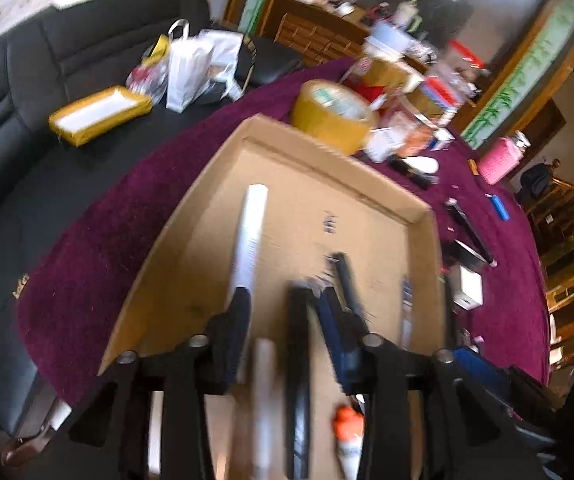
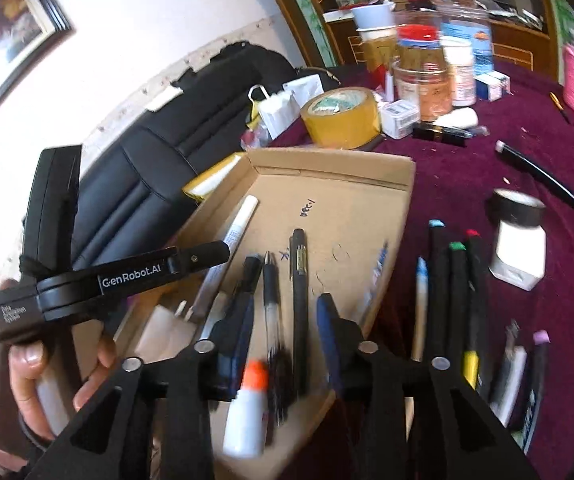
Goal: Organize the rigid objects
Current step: 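Withdraw both tools from the tray back over the table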
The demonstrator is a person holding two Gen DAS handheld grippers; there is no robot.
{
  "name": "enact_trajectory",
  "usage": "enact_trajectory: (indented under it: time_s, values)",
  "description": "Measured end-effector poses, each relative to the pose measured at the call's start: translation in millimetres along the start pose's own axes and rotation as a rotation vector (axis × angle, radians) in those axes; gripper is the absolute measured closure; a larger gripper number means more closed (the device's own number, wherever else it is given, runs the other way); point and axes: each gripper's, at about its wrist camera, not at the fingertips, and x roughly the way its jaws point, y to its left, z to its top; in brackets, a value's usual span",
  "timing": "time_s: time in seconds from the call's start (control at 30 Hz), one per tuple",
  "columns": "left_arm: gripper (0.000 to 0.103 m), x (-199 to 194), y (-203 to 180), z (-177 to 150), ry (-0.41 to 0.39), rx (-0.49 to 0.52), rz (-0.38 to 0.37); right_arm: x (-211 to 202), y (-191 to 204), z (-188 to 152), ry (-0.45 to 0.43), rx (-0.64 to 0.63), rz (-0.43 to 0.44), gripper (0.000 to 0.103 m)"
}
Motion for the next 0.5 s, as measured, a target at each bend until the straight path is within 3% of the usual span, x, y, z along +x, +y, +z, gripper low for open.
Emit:
enact_trajectory:
  time_s: [0.03,0.17,0.5]
  values:
    - [0.052,-5.7,-6.2,-4.9,-0.013,0.014,-0.001,-8.3,-4.1,-5.0,-0.005,0.017,0.008,0.065]
    - [0.045,-26.2,-35.8,-34.2,-0.041,0.053,-0.042,-41.4,-21.4,-33.5,-0.035,0.057,-0.001,0.065]
    - [0.043,-42.5,-103.6,-92.3,-0.003,0.178,-0.125,-99.0,-103.8,-97.1,-0.067,0.23,-0.148,0.066]
